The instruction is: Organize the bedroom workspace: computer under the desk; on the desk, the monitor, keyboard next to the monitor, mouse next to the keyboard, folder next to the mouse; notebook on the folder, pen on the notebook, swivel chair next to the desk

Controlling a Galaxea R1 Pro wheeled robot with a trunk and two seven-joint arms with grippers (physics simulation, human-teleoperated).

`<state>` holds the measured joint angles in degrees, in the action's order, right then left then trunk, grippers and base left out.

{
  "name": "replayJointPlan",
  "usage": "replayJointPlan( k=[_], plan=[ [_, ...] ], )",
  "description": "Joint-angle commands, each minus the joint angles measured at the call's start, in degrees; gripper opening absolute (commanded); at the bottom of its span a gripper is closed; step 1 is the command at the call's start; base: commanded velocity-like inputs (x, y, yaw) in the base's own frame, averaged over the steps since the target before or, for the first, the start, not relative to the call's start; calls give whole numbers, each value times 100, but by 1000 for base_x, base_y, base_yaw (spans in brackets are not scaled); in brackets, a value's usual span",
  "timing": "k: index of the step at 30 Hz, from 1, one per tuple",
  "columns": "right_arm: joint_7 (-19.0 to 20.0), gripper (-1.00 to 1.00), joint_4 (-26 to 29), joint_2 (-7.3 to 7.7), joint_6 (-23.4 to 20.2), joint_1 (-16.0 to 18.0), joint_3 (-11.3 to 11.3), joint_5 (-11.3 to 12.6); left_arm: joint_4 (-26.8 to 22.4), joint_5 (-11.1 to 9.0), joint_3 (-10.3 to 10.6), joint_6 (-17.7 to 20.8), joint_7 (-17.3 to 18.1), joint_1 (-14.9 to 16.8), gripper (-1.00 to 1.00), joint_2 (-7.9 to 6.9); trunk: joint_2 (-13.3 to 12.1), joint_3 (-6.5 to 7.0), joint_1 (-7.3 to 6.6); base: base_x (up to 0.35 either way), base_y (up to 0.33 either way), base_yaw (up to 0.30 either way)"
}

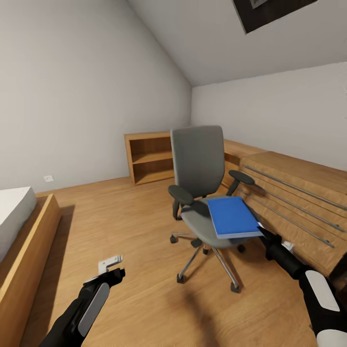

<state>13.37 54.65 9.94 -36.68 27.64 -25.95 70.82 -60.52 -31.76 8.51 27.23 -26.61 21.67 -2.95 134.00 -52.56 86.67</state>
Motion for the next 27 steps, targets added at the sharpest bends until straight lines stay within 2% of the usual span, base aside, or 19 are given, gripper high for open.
replayJointPlan(
  k=[1, 6, 12, 14, 16, 18, 21, 23, 25, 26, 27],
  plan=[
    [16, -100, -1, -2, -31, 4, -15, -7, 97, -63, 20, 3, -51, 4, 100, -9, -39, 13, -27, -206, -17, 0],
    [16, -100, 25, -1, -20, 4, -15, -7, 397, -61, 26, -9, -44, 4, 100, -7, -239, 103, -137, -87, -7, 0],
    [11, -100, 285, -8, -15, 4, -15, -7, 1117, -31, 49, -19, -30, 4, 100, 2, -480, 210, -268, -15, -1, 0],
    [9, -100, 410, -9, -15, -11, -15, -21, 1386, -24, 84, -30, -29, 4, 100, 14, -560, 246, -312, -3, 0, 0],
    [-1, -100, 559, -11, -11, -55, -15, -101, 1700, -11, 204, -126, -29, 4, 100, 54, -640, 282, -356, -2, 0, 0],
    [-17, -100, 728, -38, 31, -103, -15, -355, 2092, -9, 485, -489, -28, 3, 100, 96, -721, 318, -400, 0, 0, 0],
    [-39, -100, 986, -184, 197, -125, -17, -769, 2536, -14, 860, -1018, -40, 3, 100, 127, -841, 372, -466, 0, 0, 0],
    [-103, -100, 1331, -383, 348, -133, -16, -1161, 2858, -14, 1070, -1302, -59, 4, 100, 174, -921, 408, -510, 0, 0, 0],
    [-271, -100, 1666, -633, 443, -142, -22, -1661, 3060, -19, 1156, -1440, -67, 2, 100, 221, -1001, 444, -554, 0, 0, 0],
    [-319, -100, 1751, -691, 464, -144, -24, -1788, 3106, -20, 1168, -1459, -68, 2, 100, 229, -1041, 462, -576, 0, 0, 0],
    [-403, -100, 1928, -801, 506, -151, -27, -2022, 3209, -19, 1188, -1489, -69, 3, 100, 240, -1082, 480, -598, 0, 0, 0]
  ],
)
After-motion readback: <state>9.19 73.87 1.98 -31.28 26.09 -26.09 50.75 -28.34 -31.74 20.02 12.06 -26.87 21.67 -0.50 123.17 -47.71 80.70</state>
